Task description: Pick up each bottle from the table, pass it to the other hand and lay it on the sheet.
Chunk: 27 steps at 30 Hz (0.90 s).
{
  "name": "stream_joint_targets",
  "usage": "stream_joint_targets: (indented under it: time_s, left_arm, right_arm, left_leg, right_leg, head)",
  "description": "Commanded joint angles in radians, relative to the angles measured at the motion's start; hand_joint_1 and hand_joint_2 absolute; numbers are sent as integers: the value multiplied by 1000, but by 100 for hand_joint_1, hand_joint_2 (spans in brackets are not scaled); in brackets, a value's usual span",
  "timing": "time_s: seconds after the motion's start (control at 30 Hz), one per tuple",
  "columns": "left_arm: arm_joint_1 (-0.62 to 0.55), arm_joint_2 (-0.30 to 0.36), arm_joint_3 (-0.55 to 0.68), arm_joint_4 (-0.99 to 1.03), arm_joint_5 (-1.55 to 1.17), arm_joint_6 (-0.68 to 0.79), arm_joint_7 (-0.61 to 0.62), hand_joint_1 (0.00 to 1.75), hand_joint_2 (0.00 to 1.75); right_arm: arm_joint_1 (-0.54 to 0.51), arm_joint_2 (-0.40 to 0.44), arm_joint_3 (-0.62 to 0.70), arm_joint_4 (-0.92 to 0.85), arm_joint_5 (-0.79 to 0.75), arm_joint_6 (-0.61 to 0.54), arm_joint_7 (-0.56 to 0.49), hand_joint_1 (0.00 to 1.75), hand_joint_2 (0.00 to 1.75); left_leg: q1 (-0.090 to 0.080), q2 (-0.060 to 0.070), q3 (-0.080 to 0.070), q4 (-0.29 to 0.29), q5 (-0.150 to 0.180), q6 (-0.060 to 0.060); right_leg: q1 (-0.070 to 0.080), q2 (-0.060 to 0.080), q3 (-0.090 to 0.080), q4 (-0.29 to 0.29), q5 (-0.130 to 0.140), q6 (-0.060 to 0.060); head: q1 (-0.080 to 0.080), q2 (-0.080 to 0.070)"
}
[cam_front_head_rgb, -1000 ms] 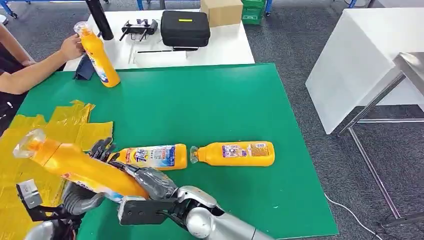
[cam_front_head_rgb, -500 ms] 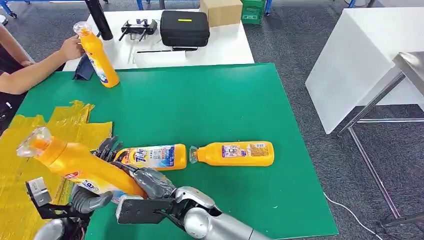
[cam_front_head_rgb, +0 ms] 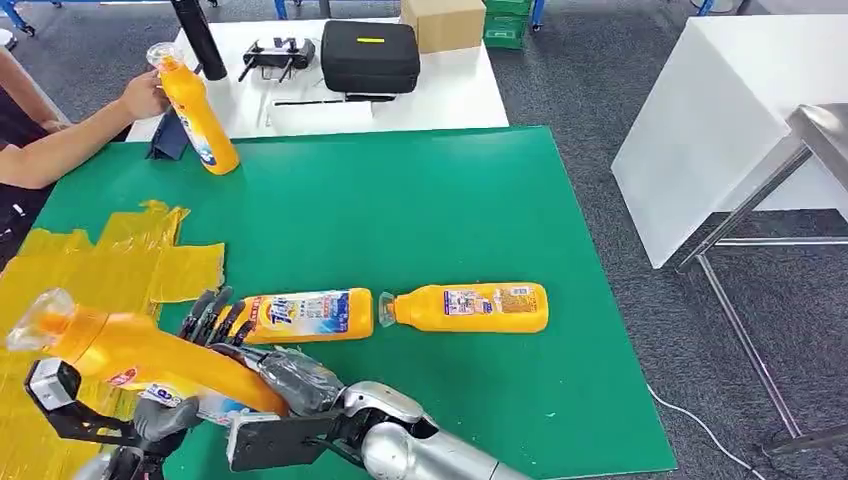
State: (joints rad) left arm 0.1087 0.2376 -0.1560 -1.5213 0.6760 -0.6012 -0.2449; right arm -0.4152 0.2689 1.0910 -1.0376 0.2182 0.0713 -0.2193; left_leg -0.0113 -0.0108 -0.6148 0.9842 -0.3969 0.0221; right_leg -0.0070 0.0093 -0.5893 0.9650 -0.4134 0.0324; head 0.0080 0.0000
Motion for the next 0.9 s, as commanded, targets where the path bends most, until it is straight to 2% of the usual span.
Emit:
stream_joint_targets:
  time_s: [0.03, 0.2, 0.3, 0.43, 0.57, 0.8, 0.83, 0.87, 0.9]
  left_arm:
    - [-44, -2, -7, 70, 45, -7, 10, 175, 175]
    - [-48, -7, -7, 77, 49, -12, 10, 175, 175]
    - [-48, -8, -7, 77, 49, -13, 10, 175, 175]
    - [-45, -12, -4, 76, 55, -10, 11, 175, 175]
    - [-47, -18, 3, 75, 60, -3, 12, 175, 175]
    - [-47, -18, 3, 75, 60, -3, 12, 175, 175]
    - [-47, -24, 14, 75, 56, 9, 11, 175, 175]
    - [-49, -30, 27, 74, 39, 28, 4, 175, 175]
    - [-57, -39, 51, 74, -5, 62, -13, 175, 175]
  right_arm:
    - [-10, -20, 67, 112, 17, 17, 3, 175, 175]
    - [-11, -21, 66, 114, 23, 16, 7, 175, 175]
    - [-10, -21, 66, 115, 24, 16, 7, 175, 175]
    - [-12, -20, 66, 122, 26, 20, 12, 175, 175]
    - [-12, -25, 61, 124, 27, 18, 13, 175, 175]
    - [-12, -25, 61, 124, 27, 18, 13, 175, 175]
    - [-22, -34, 63, 118, 33, 10, 26, 155, 175]
    - [-22, -44, 48, 106, 28, -5, 32, 7, 175]
    - [-16, -62, 20, 84, 15, -19, 41, 0, 175]
  left_leg:
    - [0, -1, 4, -1, 0, -1]
    - [1, -2, 6, 0, -2, -2]
    - [0, -1, 3, -1, 0, -1]
    - [2, -3, 7, 0, -2, -3]
    - [1, -1, 3, -1, 0, -1]
    - [1, -2, 5, -1, -1, -2]
    - [0, -2, 4, -1, 0, -1]
    - [1, -2, 5, -1, -1, -2]
    - [1, -2, 3, -1, 0, -1]
  right_leg:
    - [0, -2, 5, -2, -1, 0]
    - [1, -4, 8, -1, -2, -1]
    - [0, -2, 4, -1, -1, 0]
    - [2, -5, 9, -1, -3, -1]
    - [1, -3, 3, -2, 0, 0]
    - [1, -4, 6, -2, -2, 0]
    - [0, -3, 4, -2, -1, 0]
    - [1, -4, 7, -2, -2, -1]
    - [1, -3, 4, -2, -1, 0]
  head:
    - [0, 0]
    - [0, 0]
    - [0, 0]
    - [0, 0]
    - [0, 0]
    - [0, 0]
    - [0, 0]
    - [0, 0]
    - [0, 0]
